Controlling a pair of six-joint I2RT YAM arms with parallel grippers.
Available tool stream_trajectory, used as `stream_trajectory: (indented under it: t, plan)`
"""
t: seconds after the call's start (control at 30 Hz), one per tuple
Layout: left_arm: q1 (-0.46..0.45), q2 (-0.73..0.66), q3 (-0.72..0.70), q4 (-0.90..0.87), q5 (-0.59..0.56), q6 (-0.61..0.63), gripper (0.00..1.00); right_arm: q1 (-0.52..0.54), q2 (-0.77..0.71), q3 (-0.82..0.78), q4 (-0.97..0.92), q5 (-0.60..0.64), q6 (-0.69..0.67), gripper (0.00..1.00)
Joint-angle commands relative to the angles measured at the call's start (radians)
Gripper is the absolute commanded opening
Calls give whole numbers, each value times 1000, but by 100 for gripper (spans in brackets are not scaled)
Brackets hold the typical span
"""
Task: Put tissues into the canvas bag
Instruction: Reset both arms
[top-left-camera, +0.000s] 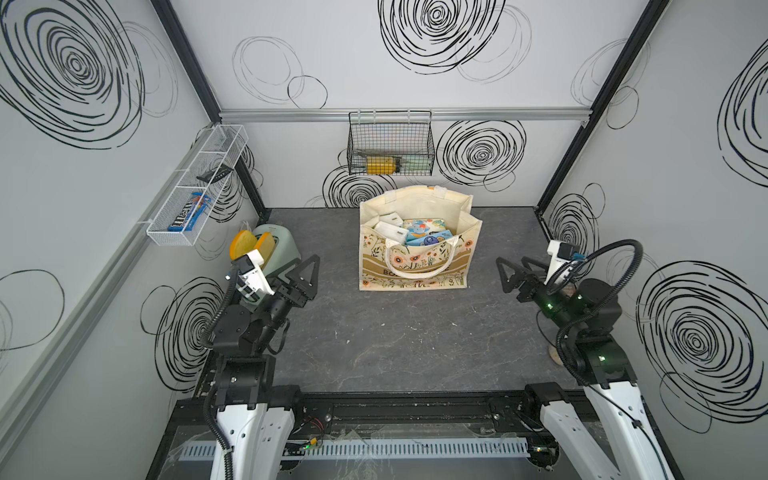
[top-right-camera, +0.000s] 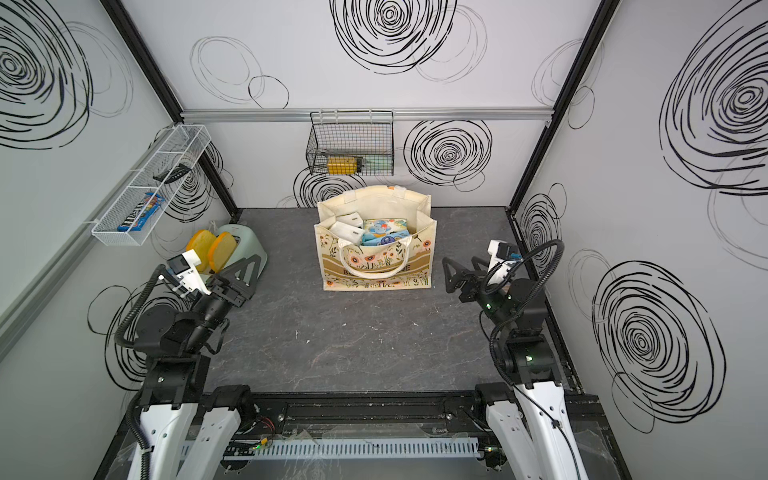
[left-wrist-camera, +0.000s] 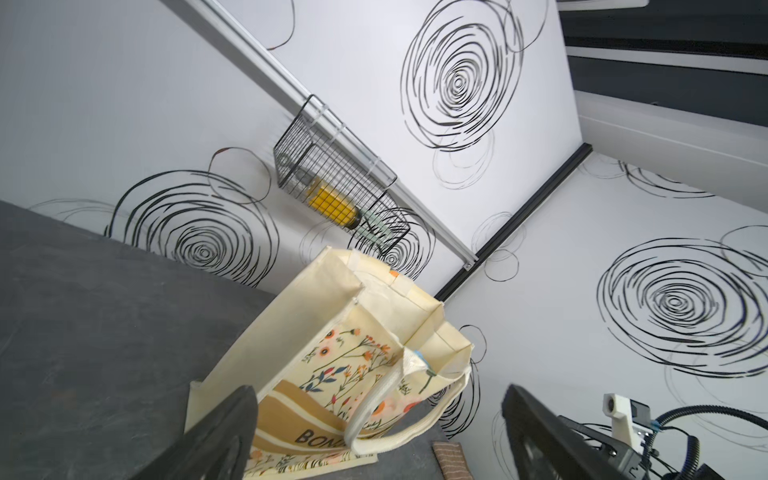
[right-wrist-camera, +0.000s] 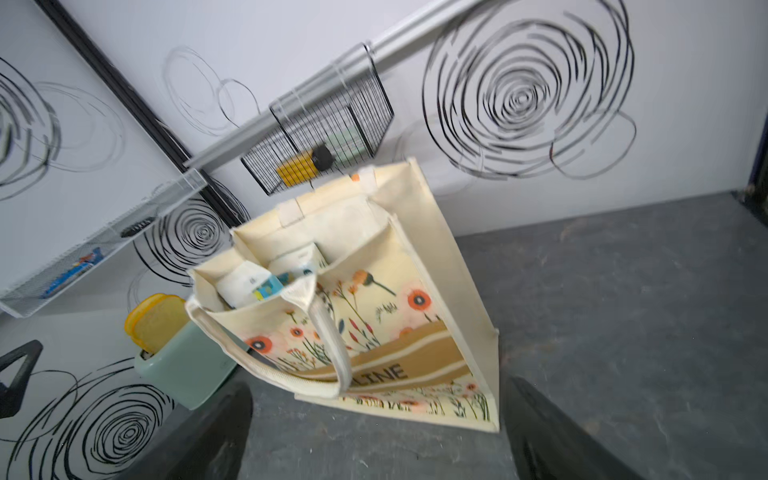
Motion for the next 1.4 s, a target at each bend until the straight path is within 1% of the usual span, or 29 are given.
stream_trajectory:
  t: [0.0,0.03,0.1,0.17,0.23,0.3,0.37,0.43,0.5,0.57,0.63,0.73,0.8,0.87,0.9,0.93,0.97,1.0,1.03,1.1,1.13,1.17,1.23,1.27,1.37]
  plan:
    - [-3,-17,-99,38,-42,1,96,5,-22,-84,63,113,63,97]
    - [-2,-15,-129,69,-38,-14,96,3,-24,-106,67,165,81,97]
    - [-3,8,-177,99,-66,-55,96,3,-21,-143,85,283,88,97]
    - [-3,47,-208,123,-108,-120,96,2,-10,-169,119,348,72,98]
    - [-1,92,-248,226,-102,-161,96,-1,6,-172,129,358,38,97]
    - [-1,132,-307,389,-85,-216,96,-4,19,-161,108,365,29,97]
    - [-9,172,-377,547,-121,-284,96,-5,12,-164,92,366,32,97]
    - [-27,212,-416,656,-177,-289,96,-6,-4,-173,77,390,45,97]
    - [-50,257,-396,665,-209,-197,96,-6,-23,-185,67,434,46,97]
    - [-90,298,-337,587,-252,-62,96,-8,-41,-198,63,501,53,97]
    - [-133,314,-298,510,-332,48,96,-8,-47,-212,76,559,71,97]
    - [-209,270,-293,437,-526,144,96,-7,-27,-232,122,662,101,97]
    - [-273,218,-292,391,-686,227,96,-8,-8,-255,172,717,78,97]
    - [-341,182,-290,367,-836,319,96,-8,0,-271,222,725,12,97]
    - [-378,172,-300,394,-907,403,96,-7,-4,-280,252,716,-25,97]
    - [-409,169,-321,443,-944,486,96,-6,-8,-290,278,711,-43,97]
    - [-427,167,-348,501,-935,574,96,-5,-18,-306,309,717,-43,97]
    - [-421,167,-376,548,-883,628,96,-5,-33,-327,348,724,-38,97]
    - [-414,168,-400,602,-854,648,96,-5,-47,-353,392,726,-36,97]
    - [-436,184,-471,736,-875,701,96,-5,-81,-426,524,716,-53,97]
    - [-453,208,-508,831,-900,755,96,-5,-95,-476,611,693,-92,97]
    - [-469,242,-537,910,-912,806,96,-5,-107,-534,716,649,-166,97]
    - [-482,314,-560,1000,-910,891,96,-5,-116,-616,862,524,-299,97]
    - [-486,352,-566,1037,-900,920,96,-4,-117,-641,898,480,-319,97]
    - [-503,431,-600,1137,-866,966,96,-5,-88,-678,949,484,-298,97]
